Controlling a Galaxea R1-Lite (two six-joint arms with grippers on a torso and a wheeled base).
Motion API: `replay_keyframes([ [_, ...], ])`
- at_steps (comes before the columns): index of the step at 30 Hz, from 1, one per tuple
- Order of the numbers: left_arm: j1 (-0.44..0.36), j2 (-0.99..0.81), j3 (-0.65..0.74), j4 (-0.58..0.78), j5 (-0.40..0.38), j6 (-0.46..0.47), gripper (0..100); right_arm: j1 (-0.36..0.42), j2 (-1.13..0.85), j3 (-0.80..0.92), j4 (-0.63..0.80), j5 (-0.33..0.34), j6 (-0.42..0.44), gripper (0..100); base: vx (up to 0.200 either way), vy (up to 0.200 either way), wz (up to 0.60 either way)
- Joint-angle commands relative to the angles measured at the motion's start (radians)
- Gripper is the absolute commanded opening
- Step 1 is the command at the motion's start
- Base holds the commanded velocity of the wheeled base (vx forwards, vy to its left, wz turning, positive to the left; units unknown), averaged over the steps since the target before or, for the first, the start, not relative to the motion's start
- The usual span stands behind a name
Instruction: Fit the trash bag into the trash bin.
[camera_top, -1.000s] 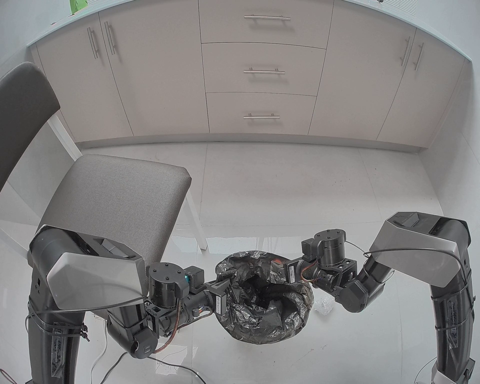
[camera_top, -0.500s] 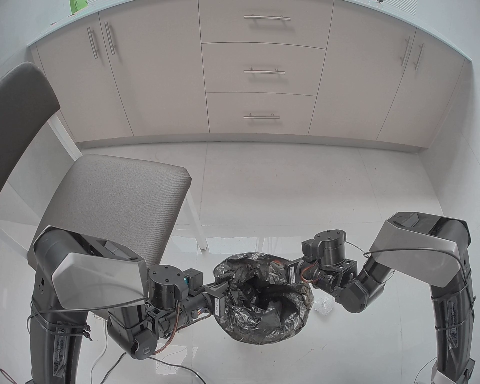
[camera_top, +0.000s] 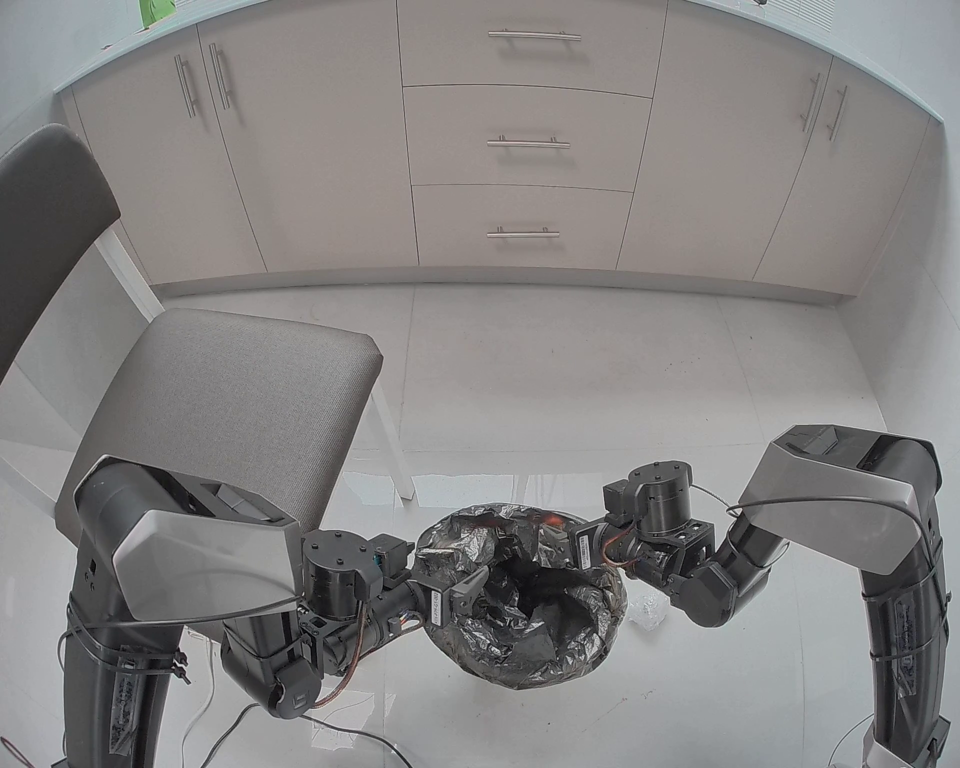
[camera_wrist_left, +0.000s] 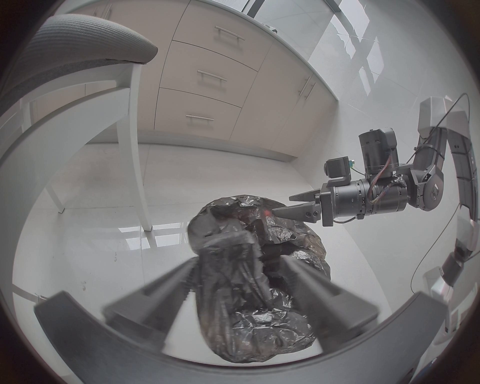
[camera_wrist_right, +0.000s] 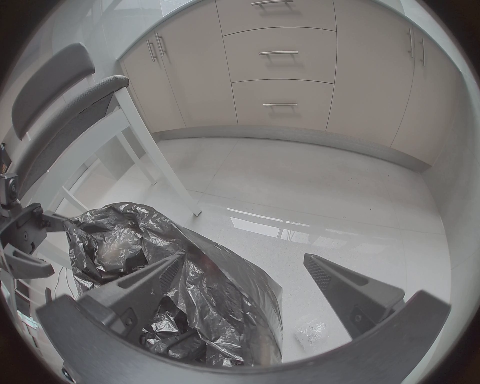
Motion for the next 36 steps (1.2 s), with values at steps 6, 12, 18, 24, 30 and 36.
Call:
replay_keyframes([
  [6,0.000,0.019,-0.011,0.000,0.033,0.023,100,0.001,-0.006,0.005,0.000,0.000,-0.001,100,-0.200,-0.100,0.00],
  [12,0.002,0.014,-0.003,0.011,0.037,0.058,100,0.001,-0.006,0.005,-0.016,0.000,-0.001,100,-0.100,0.000,0.00],
  [18,0.000,0.011,-0.009,-0.002,0.037,0.061,100,0.001,-0.008,0.007,-0.019,-0.001,-0.001,100,0.000,0.000,0.00],
  [24,0.005,0.012,-0.028,0.006,0.037,0.066,100,0.001,-0.008,0.012,-0.019,0.000,-0.001,100,0.000,0.000,0.00],
  [30,0.032,0.014,-0.133,0.129,0.182,0.075,100,0.001,-0.006,0.012,-0.037,0.000,-0.002,100,0.000,0.000,0.00],
  [36,0.023,0.020,-0.202,0.152,0.297,0.113,100,0.001,-0.006,0.013,-0.045,0.000,-0.001,100,0.000,0.000,0.00],
])
